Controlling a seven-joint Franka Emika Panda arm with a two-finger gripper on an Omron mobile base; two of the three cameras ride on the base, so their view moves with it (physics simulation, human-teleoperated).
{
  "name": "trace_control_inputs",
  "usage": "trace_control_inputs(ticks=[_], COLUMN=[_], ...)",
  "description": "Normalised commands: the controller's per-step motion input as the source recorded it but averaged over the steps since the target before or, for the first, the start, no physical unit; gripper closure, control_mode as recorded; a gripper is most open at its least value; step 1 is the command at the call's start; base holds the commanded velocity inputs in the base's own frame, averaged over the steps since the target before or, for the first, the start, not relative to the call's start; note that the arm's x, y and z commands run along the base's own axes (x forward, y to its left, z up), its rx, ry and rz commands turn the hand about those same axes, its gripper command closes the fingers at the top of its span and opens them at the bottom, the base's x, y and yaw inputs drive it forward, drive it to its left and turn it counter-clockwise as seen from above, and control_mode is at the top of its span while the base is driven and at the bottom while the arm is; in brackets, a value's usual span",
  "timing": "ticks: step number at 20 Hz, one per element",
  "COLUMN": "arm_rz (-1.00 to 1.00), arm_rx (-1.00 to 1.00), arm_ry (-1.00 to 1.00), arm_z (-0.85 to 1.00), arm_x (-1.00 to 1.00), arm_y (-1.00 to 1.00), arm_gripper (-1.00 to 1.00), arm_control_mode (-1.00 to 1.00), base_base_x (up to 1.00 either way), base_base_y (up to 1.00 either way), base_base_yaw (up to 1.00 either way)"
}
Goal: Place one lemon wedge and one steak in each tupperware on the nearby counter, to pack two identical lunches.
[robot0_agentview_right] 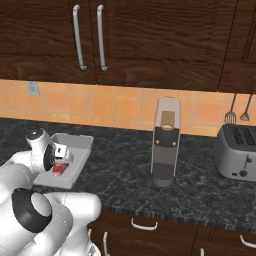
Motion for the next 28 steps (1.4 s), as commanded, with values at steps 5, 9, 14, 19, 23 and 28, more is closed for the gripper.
trace_control_inputs(ticks=[5, 9, 14, 19, 23, 28], arm_rz=[0.0, -0.02, -0.04, 0.0, -0.02, -0.15], arm_rx=[0.0, 0.0, 0.0, 0.0, -0.07, 0.0], arm_ry=[-0.15, -0.1, -0.08, 0.02, 0.04, -0.09], arm_z=[0.72, 0.83, 0.91, 0.95, 0.8, 0.09], arm_x=[-0.48, -0.87, -0.73, -0.53, -0.44, -0.5], arm_y=[0.0, -0.09, -0.45, -0.71, -0.49, -0.89], arm_gripper=[-1.0, -1.0, -1.0, -1.0, -1.0, -1.0], arm_control_mode=[-1.0, -1.0, -1.0, -1.0, -1.0, -1.0], base_base_x=[0.0, 0.0, 0.0, 0.0, 0.0, 0.0], base_base_y=[0.0, 0.0, 0.0, 0.0, 0.0, 0.0], base_base_yaw=[0.0, 0.0, 0.0, 0.0, 0.0, 0.0])
